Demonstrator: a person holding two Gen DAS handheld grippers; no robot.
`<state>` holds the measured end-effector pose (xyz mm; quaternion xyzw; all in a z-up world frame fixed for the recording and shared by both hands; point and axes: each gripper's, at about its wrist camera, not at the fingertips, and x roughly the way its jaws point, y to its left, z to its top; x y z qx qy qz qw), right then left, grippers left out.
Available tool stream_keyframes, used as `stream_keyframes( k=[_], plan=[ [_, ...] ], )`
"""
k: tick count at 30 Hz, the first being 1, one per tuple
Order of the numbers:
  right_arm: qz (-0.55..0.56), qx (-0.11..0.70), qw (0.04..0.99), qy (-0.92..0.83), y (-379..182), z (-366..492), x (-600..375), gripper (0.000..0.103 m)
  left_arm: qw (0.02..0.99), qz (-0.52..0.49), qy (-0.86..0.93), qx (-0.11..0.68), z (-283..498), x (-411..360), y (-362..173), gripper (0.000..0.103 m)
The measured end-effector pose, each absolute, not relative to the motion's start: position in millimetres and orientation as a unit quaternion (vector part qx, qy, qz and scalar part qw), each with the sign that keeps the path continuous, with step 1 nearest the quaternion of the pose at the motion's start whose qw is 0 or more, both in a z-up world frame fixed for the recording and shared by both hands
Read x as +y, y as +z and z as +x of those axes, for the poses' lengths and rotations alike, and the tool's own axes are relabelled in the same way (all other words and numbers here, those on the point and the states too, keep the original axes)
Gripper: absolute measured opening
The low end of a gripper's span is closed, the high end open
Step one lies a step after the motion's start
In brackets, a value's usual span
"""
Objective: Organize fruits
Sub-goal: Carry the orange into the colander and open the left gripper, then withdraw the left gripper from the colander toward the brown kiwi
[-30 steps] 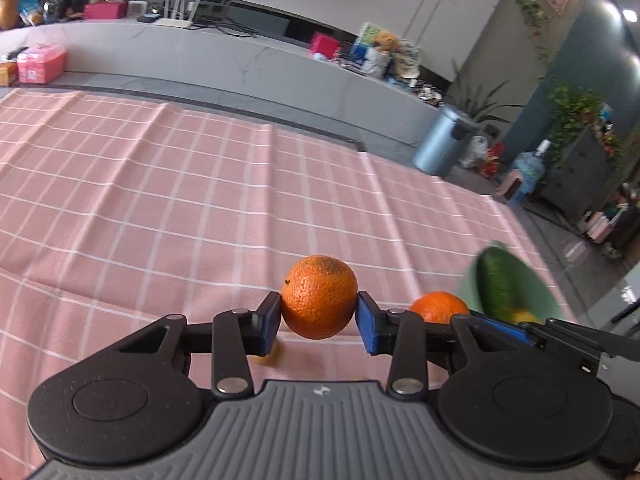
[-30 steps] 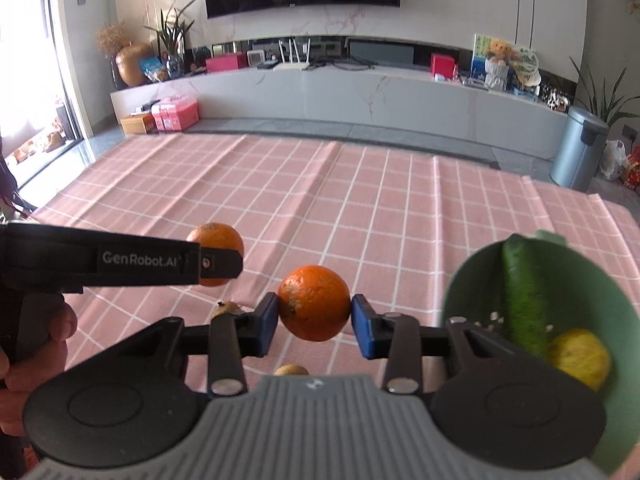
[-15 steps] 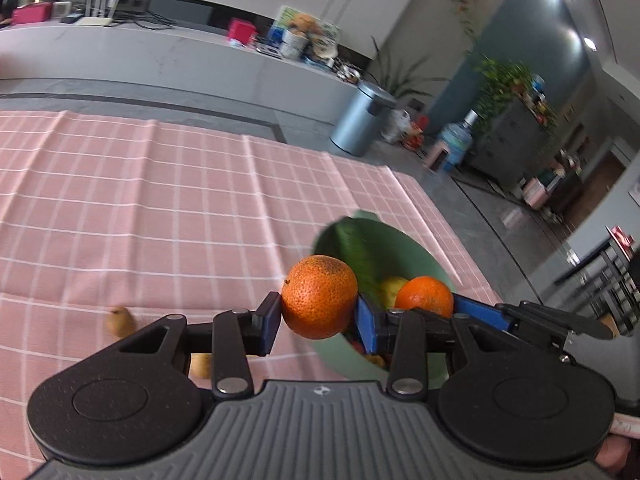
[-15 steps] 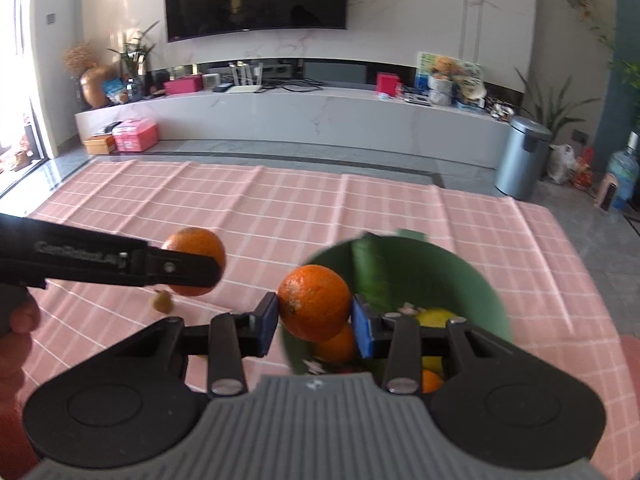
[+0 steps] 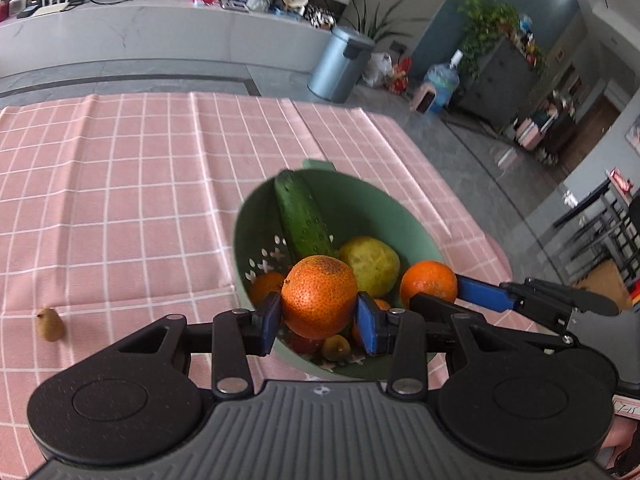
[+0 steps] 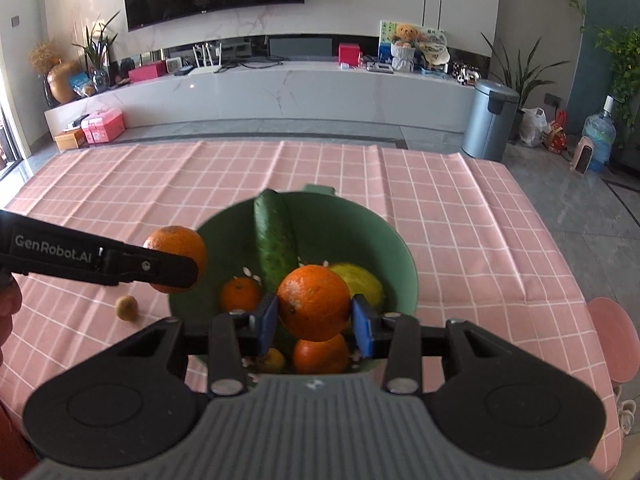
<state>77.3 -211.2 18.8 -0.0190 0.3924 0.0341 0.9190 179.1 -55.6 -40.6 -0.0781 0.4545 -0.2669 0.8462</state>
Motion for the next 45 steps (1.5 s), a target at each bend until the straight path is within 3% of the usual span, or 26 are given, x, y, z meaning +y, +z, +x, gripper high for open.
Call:
stream_keyframes(
  k=[16, 33, 38, 45],
  plan=[
    [-0.076, 0.434, 0.897, 0.045, -7, 106, -219, 0.036, 0.827, -0.01, -0.266, 0.496, 186, -94, -62, 0.045],
    [-0.091, 0.441, 0.891, 0.06, -12, 109, -215, 0.037, 0.828, 0.029, -0.271, 0.49, 184, -105, -60, 0.047],
    [-0.092, 0.441, 0.891, 0.064, -9, 105, -214, 0.037, 0.83, 0.037, -0.273, 0.486, 183, -103, -57, 0.056],
    [-0.09, 0.427, 0.898, 0.06, 5, 94, -212, 0.045, 0.844, 0.02, -0.273, 0.461, 172, -89, -37, 0.058]
  ],
)
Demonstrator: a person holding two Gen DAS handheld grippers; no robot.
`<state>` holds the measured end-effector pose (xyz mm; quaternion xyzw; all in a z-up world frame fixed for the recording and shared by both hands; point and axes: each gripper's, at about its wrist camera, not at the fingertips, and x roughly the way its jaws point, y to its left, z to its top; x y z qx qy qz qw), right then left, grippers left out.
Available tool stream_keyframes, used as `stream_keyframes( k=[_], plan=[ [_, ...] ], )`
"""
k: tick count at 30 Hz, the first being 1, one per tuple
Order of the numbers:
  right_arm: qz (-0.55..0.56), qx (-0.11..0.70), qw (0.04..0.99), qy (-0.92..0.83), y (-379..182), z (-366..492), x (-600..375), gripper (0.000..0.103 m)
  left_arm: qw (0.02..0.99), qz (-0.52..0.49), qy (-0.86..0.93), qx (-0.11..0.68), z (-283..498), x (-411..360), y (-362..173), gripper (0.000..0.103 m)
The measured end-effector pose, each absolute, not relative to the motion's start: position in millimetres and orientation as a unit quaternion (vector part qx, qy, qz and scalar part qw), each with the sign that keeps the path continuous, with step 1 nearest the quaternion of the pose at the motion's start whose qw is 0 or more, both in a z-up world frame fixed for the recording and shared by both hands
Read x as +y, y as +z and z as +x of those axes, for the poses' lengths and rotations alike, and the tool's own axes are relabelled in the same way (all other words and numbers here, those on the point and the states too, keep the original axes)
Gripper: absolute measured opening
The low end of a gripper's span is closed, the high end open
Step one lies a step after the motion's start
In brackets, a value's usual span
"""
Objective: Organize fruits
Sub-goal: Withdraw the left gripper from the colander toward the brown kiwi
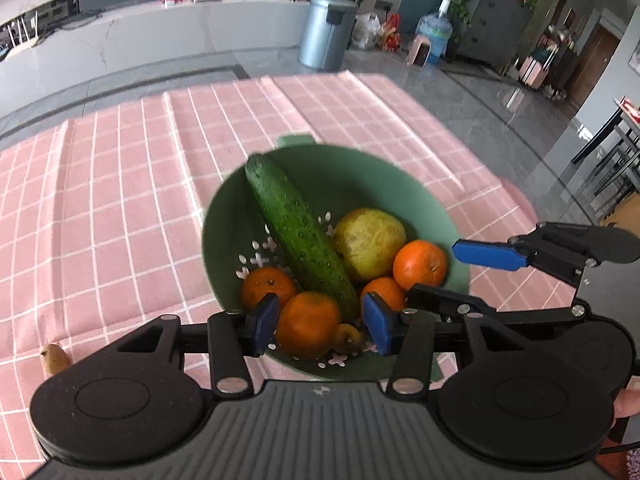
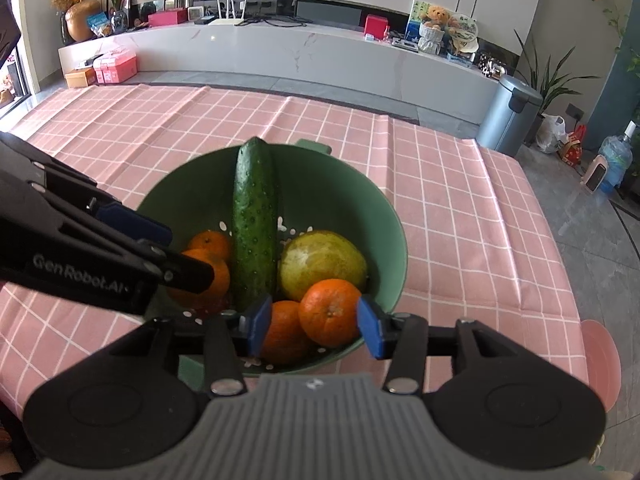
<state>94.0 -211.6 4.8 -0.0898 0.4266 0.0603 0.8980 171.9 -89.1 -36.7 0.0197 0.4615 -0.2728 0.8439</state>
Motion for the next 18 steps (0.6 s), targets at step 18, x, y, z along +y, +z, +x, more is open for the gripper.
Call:
stream_keyframes(
  k=[18],
  plan=[
    [0.041, 0.347, 0.936, 0.05, 26, 32, -135, 0.053, 0.889, 0.11, -0.205, 0.394, 131, -18, -6, 0.059]
  ],
)
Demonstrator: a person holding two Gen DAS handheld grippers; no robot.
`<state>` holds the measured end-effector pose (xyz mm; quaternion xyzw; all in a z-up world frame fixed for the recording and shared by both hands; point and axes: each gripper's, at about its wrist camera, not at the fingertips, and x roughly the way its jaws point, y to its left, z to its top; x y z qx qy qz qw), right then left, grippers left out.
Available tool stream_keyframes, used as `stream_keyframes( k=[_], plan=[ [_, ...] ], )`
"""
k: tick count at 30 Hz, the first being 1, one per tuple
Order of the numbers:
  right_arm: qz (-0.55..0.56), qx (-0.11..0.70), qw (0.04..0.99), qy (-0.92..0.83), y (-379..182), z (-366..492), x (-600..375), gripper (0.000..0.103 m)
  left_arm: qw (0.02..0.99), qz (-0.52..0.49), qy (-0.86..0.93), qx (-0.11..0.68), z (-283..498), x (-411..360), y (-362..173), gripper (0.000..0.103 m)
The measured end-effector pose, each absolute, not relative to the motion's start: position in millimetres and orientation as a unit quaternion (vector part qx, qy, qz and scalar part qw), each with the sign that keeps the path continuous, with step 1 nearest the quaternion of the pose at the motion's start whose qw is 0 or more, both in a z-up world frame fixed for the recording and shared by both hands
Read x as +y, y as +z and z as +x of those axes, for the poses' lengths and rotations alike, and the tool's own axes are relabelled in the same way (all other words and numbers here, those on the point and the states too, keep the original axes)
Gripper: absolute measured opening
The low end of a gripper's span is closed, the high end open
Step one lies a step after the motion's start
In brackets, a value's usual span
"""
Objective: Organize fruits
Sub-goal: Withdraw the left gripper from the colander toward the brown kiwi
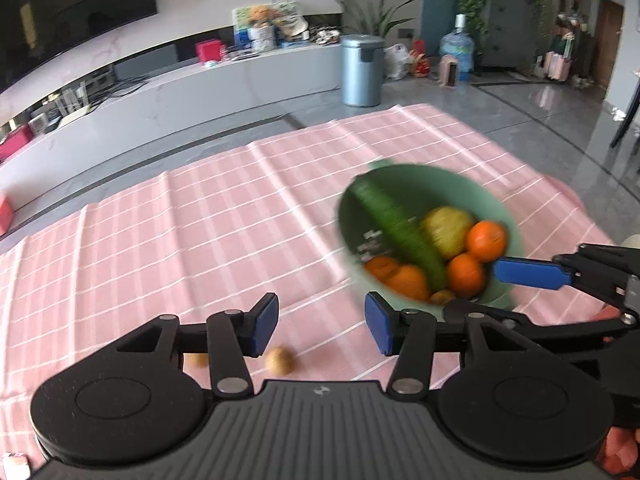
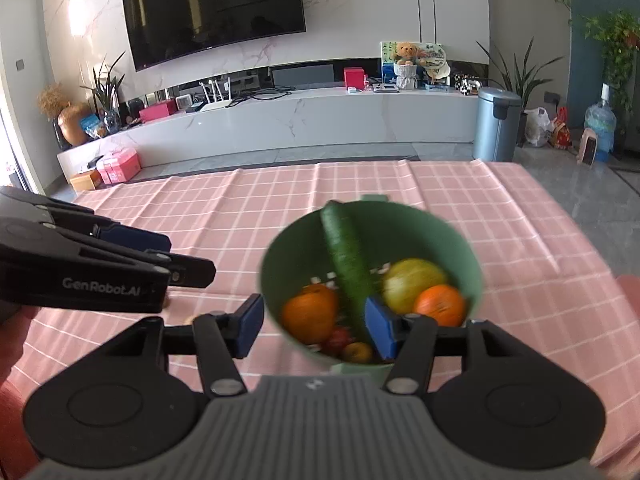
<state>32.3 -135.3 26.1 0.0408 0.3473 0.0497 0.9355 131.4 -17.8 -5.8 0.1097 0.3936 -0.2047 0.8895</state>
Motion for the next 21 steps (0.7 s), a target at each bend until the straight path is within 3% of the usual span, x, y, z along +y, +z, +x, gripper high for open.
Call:
stream_keyframes(
  k=[9, 17, 21],
  plan=[
    [0.02, 0.365, 0.925, 0.105, 7, 39, -77, 0.053, 0.886, 0.081, -0.172, 0.423, 142, 38, -28, 0.055],
    [-0.01, 0.399, 0.91, 0.115, -23, 62, -48, 0.037, 0.881, 0.052, -0.159, 0.443, 152, 68, -53, 0.047],
    [-0.002, 0.408, 0.904, 0.125, -37, 77, -44, 0.036, 0.88, 0.019, -0.153, 0.449, 162, 80, -64, 0.045]
  ],
)
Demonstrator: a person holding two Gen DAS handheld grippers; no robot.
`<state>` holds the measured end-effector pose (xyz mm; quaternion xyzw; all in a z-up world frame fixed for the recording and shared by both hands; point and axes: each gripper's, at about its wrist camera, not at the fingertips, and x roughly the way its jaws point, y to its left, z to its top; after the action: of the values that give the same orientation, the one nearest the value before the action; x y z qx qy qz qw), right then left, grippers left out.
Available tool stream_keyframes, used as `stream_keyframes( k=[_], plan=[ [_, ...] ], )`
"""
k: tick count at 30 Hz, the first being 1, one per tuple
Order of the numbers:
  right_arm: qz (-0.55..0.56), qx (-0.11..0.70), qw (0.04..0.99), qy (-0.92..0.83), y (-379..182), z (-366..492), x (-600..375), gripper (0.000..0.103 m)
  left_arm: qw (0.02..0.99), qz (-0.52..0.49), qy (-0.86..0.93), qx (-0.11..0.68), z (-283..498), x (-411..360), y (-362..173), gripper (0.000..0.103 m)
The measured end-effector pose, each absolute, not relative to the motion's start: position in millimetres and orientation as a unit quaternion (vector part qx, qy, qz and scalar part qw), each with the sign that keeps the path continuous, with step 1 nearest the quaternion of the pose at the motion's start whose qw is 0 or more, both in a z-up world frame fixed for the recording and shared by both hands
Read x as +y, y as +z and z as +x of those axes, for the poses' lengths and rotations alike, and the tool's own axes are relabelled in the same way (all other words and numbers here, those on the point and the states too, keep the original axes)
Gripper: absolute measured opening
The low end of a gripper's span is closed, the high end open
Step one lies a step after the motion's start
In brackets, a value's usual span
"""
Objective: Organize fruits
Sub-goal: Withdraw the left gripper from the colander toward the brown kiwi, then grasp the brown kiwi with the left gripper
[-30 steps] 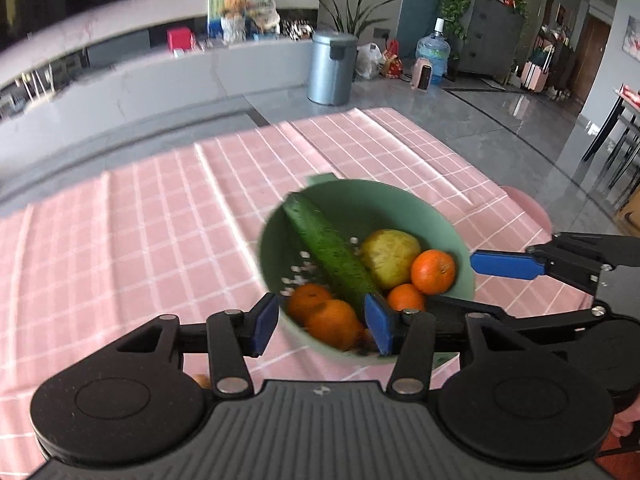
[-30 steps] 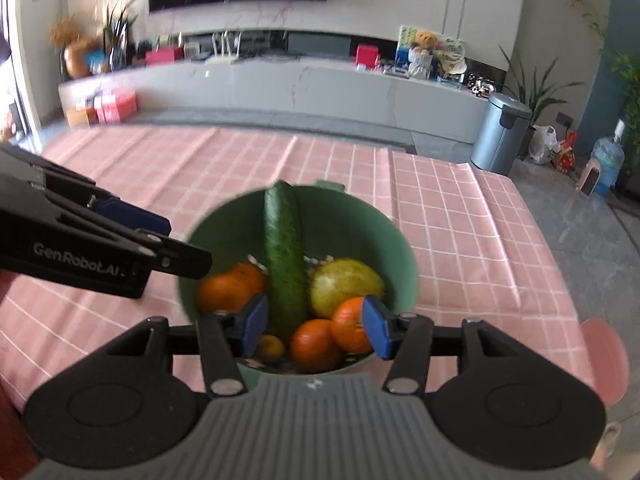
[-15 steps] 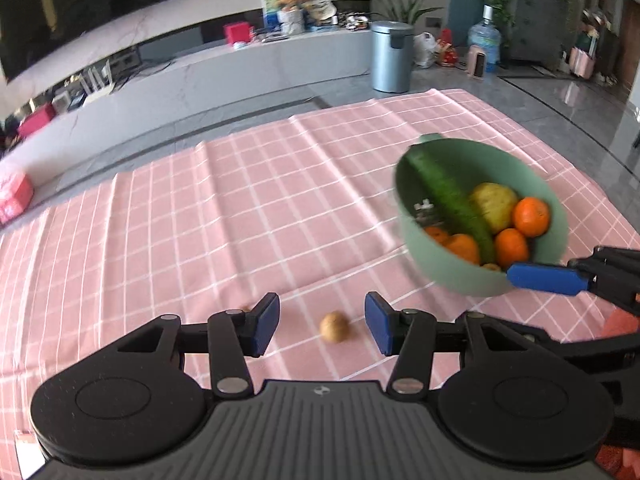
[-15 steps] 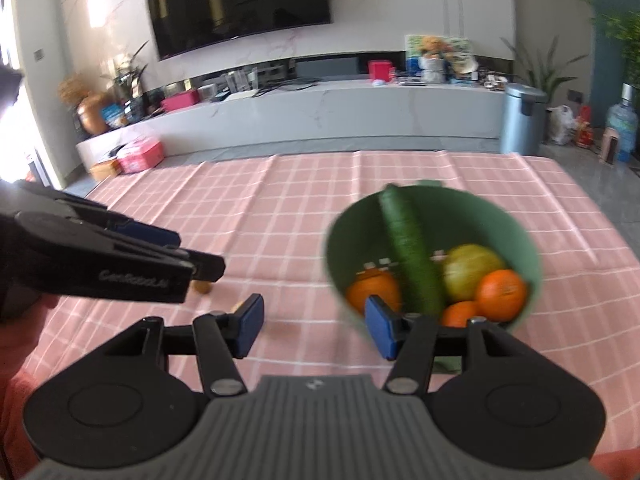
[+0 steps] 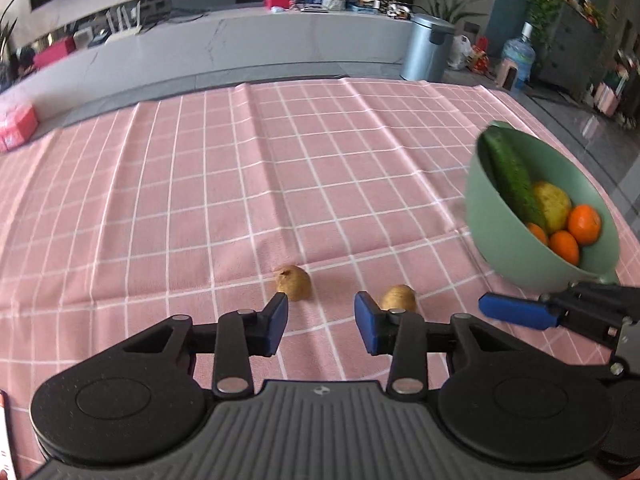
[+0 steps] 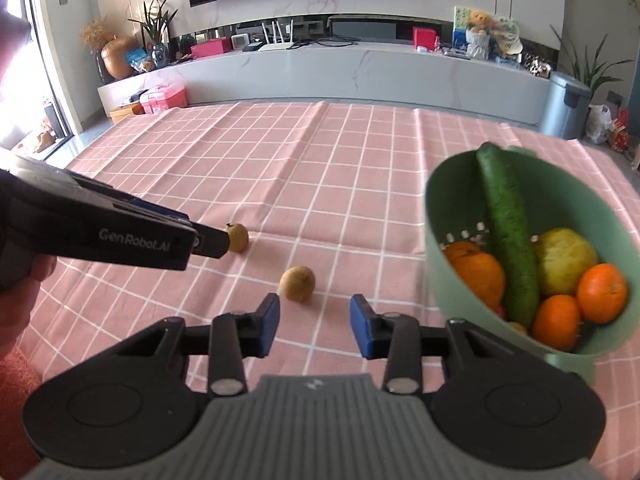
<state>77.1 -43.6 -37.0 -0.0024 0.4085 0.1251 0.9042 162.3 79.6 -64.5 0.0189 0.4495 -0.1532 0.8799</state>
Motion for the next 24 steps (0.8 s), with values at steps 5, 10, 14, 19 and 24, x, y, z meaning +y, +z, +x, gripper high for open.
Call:
stream_keyframes(
  k=[5, 10, 14, 19, 24],
  plan=[
    [0.0, 0.416, 0.901, 0.126, -51, 93, -38, 0.035, 0.877, -0.005, -0.143, 0.458, 175, 88, -77, 0.043],
    [0.011, 0.421, 0.898, 0.125, -63, 107, -35, 0.034, 0.873, -0.02, -0.139, 0.467, 186, 92, -89, 0.042],
    [0.019, 0.424, 0.896, 0.13, -70, 114, -33, 0.031, 0.874, -0.033, -0.137, 0.466, 191, 94, -95, 0.042],
    [0.018, 0.426, 0.895, 0.134, -77, 117, -30, 0.031, 0.877, -0.043, -0.132, 0.461, 196, 94, -99, 0.039],
    [0.019, 0.426, 0.894, 0.137, -81, 119, -31, 0.027, 0.875, -0.046, -0.131, 0.463, 199, 94, -103, 0.034]
  ],
)
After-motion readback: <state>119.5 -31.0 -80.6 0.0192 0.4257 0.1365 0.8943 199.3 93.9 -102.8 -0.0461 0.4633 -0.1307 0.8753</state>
